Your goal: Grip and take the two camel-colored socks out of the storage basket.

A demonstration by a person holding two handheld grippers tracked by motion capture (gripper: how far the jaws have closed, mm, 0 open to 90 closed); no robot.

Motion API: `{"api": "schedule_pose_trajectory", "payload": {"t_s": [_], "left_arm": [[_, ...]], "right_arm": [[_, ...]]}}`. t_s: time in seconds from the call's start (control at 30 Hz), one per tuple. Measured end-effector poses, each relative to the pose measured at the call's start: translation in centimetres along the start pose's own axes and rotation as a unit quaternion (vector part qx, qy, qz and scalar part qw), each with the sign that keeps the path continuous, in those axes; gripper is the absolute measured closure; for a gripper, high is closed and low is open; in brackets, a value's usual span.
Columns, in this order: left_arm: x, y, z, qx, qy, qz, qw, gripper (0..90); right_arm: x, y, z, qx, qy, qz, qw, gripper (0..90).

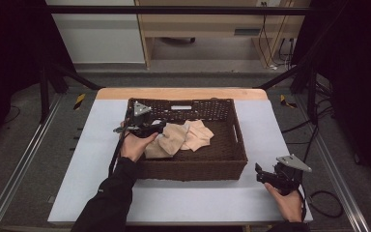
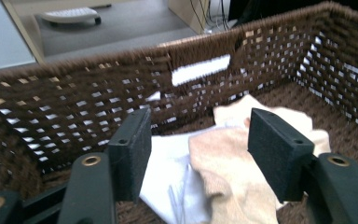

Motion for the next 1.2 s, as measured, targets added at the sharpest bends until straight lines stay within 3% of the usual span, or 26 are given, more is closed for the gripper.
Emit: {"api": "schedule_pose_trajectory", "payload": {"t_s": [0.3,0.5,0.67,0.83,0.97,1.2], "left_arm": [[1.1,-0.4,1.5,0.013,0.033,-0.001,0.9994,43.9],[2.1,-0.3,2.1,0.009,0.06,0.001,0.9982,44.0],[3.1,-0.2,2.3,0.006,0.089,0.004,0.996,44.7],[3.4,-0.4,2.6,0.014,0.102,0.001,0.9947,47.3],[4.0,-0.4,3.1,0.024,0.124,-0.003,0.9919,44.6],[3.9,-0.3,3.4,0.028,0.124,0.007,0.9919,45.7]], "right_arm": [[0.0,0.0,0.0,0.0,0.003,0.0,1.0,4.8],[0.1,0.1,0.1,0.0,0.003,-0.002,1.0,5.0],[0.1,0.1,0.1,-0.001,0.003,-0.003,1.0,5.1],[0.1,0.1,0.1,0.0,0.004,-0.001,1.0,5.1],[0.1,0.1,0.1,-0.001,0.003,-0.002,1.0,5.1],[0.1,0.1,0.1,0.0,0.004,-0.003,1.0,5.2]]}}
Point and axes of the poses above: each handheld gripper's, and its own axes: z roughly forward along the jaws, x roughly out of its underside, y roughly to its left, the point moved 9 cm from there along z, roughly forward along the jaws, and after that the axes turned 13 degrees about x, right-handed, at the moved point
